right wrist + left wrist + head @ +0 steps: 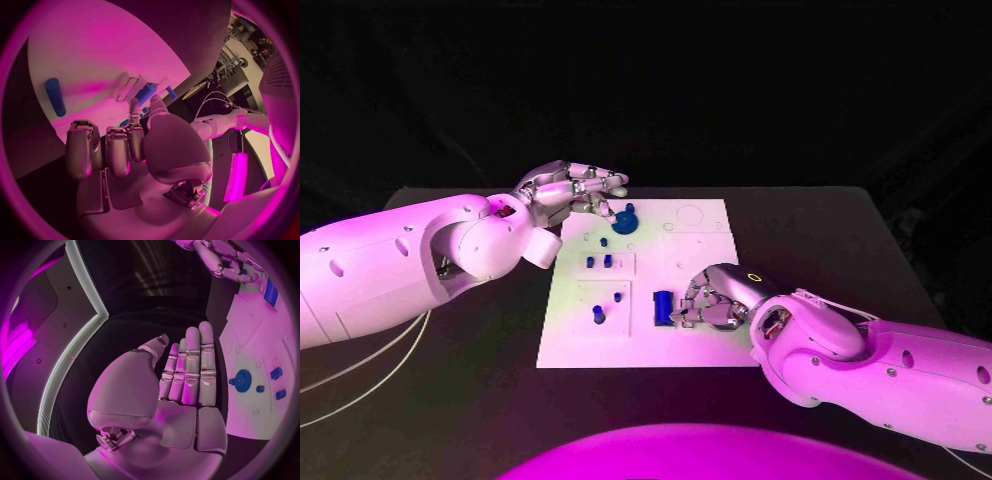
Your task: Assemble the parts on the task board
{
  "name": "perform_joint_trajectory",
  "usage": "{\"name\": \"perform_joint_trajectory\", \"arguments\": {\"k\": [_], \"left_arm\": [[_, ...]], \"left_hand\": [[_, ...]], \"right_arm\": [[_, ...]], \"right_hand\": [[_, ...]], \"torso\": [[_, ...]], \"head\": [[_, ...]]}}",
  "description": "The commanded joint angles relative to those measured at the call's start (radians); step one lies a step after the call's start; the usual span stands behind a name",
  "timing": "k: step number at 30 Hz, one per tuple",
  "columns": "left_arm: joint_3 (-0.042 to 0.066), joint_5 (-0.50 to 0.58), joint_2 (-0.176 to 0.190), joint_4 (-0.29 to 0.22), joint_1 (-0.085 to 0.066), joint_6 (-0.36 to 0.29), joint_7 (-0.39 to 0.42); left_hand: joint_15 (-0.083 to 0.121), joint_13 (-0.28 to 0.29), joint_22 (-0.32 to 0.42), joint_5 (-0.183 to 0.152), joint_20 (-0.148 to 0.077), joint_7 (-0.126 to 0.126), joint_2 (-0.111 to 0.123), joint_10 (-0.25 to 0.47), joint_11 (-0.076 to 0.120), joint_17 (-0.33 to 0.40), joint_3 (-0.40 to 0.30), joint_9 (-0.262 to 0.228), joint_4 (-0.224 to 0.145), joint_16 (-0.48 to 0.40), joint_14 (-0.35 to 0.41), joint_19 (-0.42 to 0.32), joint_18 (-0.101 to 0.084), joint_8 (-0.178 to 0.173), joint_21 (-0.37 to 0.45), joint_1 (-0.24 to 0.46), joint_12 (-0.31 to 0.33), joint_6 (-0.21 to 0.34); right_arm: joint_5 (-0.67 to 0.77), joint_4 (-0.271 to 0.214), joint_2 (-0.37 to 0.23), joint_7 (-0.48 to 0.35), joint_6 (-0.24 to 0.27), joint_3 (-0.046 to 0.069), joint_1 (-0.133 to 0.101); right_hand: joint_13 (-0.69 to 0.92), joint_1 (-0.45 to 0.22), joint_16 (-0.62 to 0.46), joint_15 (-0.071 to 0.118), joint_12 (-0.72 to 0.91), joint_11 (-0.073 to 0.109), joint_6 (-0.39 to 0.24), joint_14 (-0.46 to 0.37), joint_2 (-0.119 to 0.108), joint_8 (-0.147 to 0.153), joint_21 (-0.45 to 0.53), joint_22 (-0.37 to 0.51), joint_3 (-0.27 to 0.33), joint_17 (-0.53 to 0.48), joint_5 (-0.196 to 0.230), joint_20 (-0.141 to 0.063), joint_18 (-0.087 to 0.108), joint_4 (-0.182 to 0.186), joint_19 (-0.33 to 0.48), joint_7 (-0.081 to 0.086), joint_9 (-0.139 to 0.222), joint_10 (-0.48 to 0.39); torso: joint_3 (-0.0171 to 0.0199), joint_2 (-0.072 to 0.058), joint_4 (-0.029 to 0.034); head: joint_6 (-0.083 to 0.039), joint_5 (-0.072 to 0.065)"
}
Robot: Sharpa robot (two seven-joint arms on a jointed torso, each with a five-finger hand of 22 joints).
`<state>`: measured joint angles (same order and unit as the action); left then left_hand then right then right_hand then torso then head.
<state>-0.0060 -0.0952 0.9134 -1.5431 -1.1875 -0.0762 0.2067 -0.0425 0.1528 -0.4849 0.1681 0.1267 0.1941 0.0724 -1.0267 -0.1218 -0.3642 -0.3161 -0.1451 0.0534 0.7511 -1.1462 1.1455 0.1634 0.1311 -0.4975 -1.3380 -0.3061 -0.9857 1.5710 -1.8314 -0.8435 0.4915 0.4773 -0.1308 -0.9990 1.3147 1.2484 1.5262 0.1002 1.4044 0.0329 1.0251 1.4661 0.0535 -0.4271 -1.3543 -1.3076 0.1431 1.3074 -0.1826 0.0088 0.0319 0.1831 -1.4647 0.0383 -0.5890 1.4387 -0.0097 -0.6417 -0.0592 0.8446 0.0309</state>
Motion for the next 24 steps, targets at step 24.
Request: {"name": "perform_joint_trajectory", "arguments": {"k": [24], "left_arm": [[-0.006,-0.007,0.003,-0.006,-0.001,0.011,0.013]], "left_hand": [[0.000,0.001,0.002,-0.003,0.001,-0.001,0.003,0.009,0.000,0.002,0.000,-0.002,-0.010,0.005,0.007,0.010,0.020,0.006,0.007,-0.017,-0.009,0.004]], "right_arm": [[0.031,-0.050,-0.266,-0.059,0.113,-0.005,0.006]], "right_hand": [[0.039,0.097,-0.007,-0.036,-0.139,-0.037,0.026,0.091,-0.011,0.224,0.025,-0.163,-0.074,0.208,-0.039,0.033,0.013,-0.040,-0.066,0.045,0.184,-0.017]], "torso": [[-0.0051,0.013,-0.0175]], "head": [[-0.008,-0.046]]}}
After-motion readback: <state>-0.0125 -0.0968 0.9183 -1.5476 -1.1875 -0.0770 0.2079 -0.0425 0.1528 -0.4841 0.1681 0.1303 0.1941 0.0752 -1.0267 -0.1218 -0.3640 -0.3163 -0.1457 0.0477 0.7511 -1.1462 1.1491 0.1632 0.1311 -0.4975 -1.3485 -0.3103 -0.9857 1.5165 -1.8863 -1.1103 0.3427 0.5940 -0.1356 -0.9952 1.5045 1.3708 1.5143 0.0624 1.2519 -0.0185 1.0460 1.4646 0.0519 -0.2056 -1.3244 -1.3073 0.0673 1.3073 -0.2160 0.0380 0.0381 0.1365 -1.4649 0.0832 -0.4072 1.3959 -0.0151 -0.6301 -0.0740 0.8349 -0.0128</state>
